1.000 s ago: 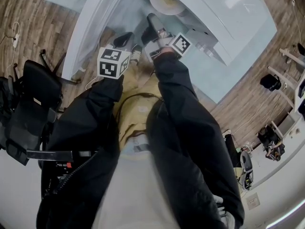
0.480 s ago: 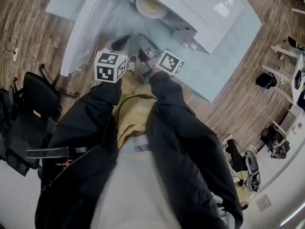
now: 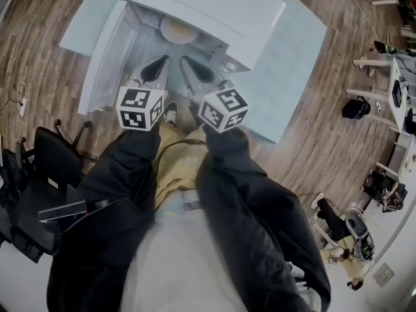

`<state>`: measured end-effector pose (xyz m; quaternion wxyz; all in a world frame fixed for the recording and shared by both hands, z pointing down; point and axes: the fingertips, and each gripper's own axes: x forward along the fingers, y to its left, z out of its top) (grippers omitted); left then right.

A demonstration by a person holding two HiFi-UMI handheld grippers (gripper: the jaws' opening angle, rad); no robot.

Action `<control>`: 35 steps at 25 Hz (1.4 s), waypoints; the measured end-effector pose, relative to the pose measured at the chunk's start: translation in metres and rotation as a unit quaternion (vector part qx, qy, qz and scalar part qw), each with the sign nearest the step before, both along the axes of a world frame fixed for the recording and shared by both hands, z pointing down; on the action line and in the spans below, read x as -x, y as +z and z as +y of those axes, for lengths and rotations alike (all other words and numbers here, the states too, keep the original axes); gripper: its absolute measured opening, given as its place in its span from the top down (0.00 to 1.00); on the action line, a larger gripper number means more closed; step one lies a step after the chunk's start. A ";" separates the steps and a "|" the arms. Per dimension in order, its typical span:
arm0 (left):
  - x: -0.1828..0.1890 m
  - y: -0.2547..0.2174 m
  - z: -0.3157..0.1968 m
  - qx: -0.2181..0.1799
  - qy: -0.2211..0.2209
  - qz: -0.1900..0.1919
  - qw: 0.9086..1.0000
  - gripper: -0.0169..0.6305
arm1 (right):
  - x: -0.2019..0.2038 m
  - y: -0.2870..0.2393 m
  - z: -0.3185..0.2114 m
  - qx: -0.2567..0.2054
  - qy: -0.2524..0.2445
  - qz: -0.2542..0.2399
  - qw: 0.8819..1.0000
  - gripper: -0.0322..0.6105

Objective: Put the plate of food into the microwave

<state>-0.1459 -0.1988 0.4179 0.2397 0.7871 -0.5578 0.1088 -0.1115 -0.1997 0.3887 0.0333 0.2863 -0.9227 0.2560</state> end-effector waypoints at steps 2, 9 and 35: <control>-0.013 -0.018 -0.002 -0.020 0.014 -0.012 1.000 0.97 | -0.010 -0.020 0.000 -0.041 0.004 0.021 0.999 0.96; -0.040 -0.070 -0.007 -0.083 0.036 -0.042 0.995 0.97 | -0.045 -0.071 -0.001 -0.151 0.028 0.076 0.985 0.96; -0.080 -0.150 -0.034 -0.173 0.041 -0.053 0.983 0.97 | -0.086 -0.135 -0.024 -0.248 0.063 0.076 0.964 0.95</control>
